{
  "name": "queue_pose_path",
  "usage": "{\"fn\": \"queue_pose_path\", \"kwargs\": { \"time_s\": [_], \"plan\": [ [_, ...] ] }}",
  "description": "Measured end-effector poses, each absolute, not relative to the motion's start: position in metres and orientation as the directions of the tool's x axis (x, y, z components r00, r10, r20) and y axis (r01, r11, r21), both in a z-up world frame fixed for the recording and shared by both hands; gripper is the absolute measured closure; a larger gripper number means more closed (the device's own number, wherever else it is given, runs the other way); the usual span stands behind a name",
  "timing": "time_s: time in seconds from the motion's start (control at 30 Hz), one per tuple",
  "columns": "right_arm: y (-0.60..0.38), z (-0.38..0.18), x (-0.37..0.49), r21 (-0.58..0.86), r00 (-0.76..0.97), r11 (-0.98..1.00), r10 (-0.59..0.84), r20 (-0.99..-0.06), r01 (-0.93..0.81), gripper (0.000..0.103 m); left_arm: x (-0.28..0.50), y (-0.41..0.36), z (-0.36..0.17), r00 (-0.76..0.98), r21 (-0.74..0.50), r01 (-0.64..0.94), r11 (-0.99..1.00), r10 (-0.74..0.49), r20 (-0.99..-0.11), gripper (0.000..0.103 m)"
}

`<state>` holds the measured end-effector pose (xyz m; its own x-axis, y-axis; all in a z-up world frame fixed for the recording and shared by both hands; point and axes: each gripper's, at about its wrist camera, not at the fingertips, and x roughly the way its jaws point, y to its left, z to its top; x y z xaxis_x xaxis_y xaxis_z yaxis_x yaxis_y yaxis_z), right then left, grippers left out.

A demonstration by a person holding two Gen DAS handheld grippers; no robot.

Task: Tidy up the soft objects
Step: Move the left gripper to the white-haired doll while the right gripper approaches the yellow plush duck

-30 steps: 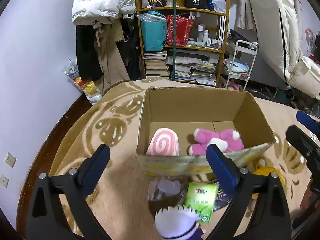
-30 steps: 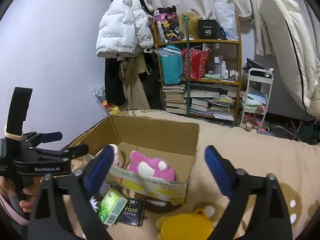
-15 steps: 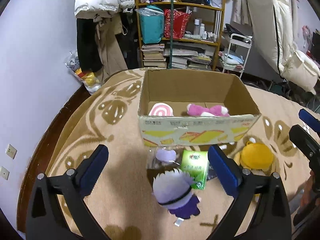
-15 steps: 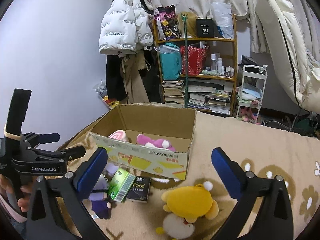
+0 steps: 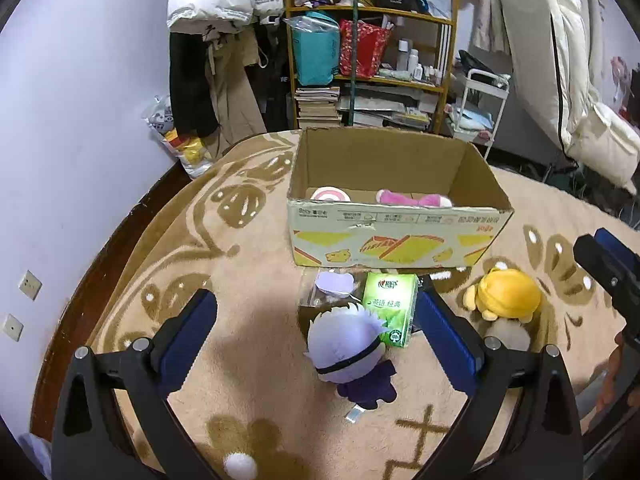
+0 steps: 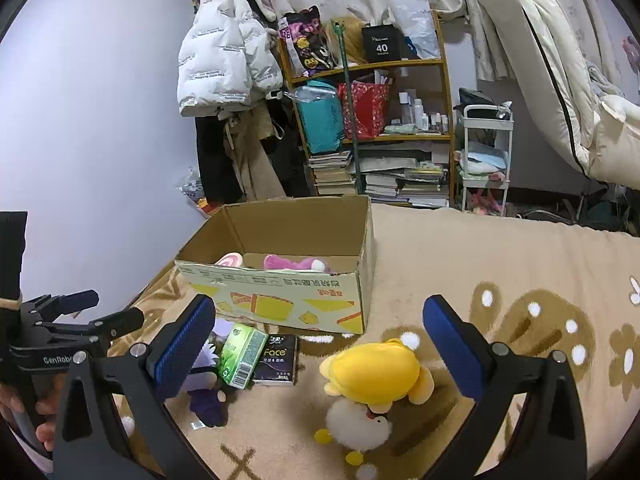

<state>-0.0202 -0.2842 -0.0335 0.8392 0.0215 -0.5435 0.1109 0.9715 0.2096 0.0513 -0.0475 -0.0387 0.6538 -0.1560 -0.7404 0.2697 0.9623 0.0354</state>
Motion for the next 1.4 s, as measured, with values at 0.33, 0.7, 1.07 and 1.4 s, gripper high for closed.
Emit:
{"fn": "queue_pose_path", "kwargs": {
  "time_s": [0.33, 0.7, 1.07, 1.4],
  "plan": [
    [-0.287, -0.044, -0.010, 0.201, 0.819, 0.970, 0.006, -0.574, 0.133, 0.000, 0.062, -0.058, -0.056, 0.612, 0.053, 0.279, 0.959, -0.135, -0.779, 0.004],
    [-0.297, -0.069, 0.015, 0.218, 0.763, 0.956, -0.008, -0.647, 0.195, 0.000, 0.085, -0.064, -0.084, 0.515, 0.021, 0.276, 0.961, -0.129, -0.847, 0.004],
    [-0.299, -0.090, 0.032, 0.197, 0.726, 0.955, -0.026, -0.687, 0.220, 0.000, 0.108, -0.062, -0.118, 0.398, -0.018, 0.233, 0.972, -0.112, -0.910, 0.004],
    [-0.308, -0.113, 0.042, 0.218, 0.663, 0.941, -0.010, -0.748, 0.259, 0.000, 0.117, -0.065, -0.139, 0.315, -0.031, 0.237, 0.971, -0.106, -0.943, 0.004]
  ]
}}
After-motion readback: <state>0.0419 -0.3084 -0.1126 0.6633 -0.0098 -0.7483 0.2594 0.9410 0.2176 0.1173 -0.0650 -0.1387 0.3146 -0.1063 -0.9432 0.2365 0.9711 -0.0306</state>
